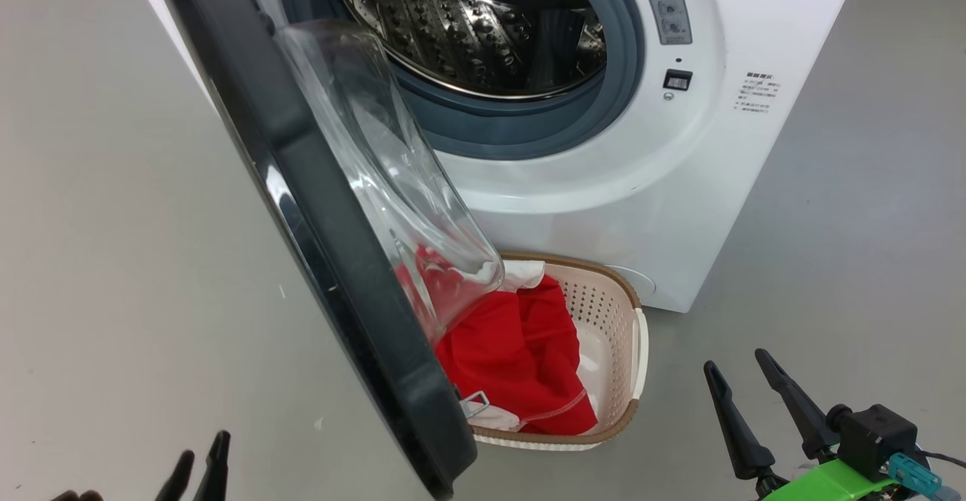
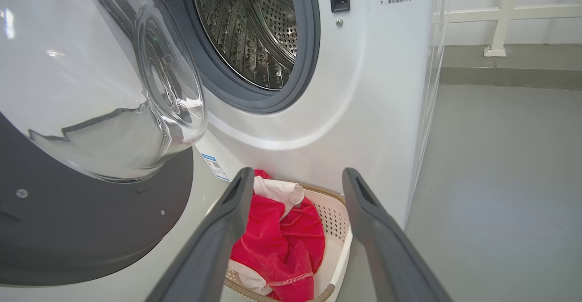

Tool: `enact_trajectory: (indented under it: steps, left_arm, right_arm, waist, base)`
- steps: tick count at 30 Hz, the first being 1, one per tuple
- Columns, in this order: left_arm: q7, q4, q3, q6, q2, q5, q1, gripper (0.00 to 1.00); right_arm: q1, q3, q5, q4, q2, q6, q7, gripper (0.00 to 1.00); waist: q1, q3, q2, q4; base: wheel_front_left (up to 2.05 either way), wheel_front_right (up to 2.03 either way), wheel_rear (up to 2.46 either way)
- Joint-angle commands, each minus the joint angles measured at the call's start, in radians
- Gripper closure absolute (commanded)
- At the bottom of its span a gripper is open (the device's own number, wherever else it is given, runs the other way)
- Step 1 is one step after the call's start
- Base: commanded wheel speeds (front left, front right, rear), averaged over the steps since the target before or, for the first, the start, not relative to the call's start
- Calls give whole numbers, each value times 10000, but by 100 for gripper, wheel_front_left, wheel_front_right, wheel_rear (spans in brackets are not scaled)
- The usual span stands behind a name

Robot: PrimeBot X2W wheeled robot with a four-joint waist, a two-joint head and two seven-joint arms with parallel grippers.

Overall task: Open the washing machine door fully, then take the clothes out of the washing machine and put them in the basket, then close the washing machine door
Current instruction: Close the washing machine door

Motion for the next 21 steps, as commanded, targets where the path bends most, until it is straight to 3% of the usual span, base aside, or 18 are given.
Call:
enact_trajectory:
  steps: [1,12,21]
  left_arm:
    - [-117,-76,688,-56,99,586,-390,0]
    - [-121,-493,3158,-56,-1607,4916,16,0]
    - [-121,-1801,4611,-56,-2716,7448,357,0]
  right_arm:
    - [-209,211,-73,-225,-155,63,-65,0]
    - [-216,283,-48,-199,-160,63,-65,0]
    - [-218,313,-43,-178,-154,63,-65,0]
  waist:
    - [0,1,0,2]
    - [0,-40,0,-34]
    - [0,-91,0,-63]
  base:
    - [0,0,0]
    - [0,0,0]
    - [0,0,0]
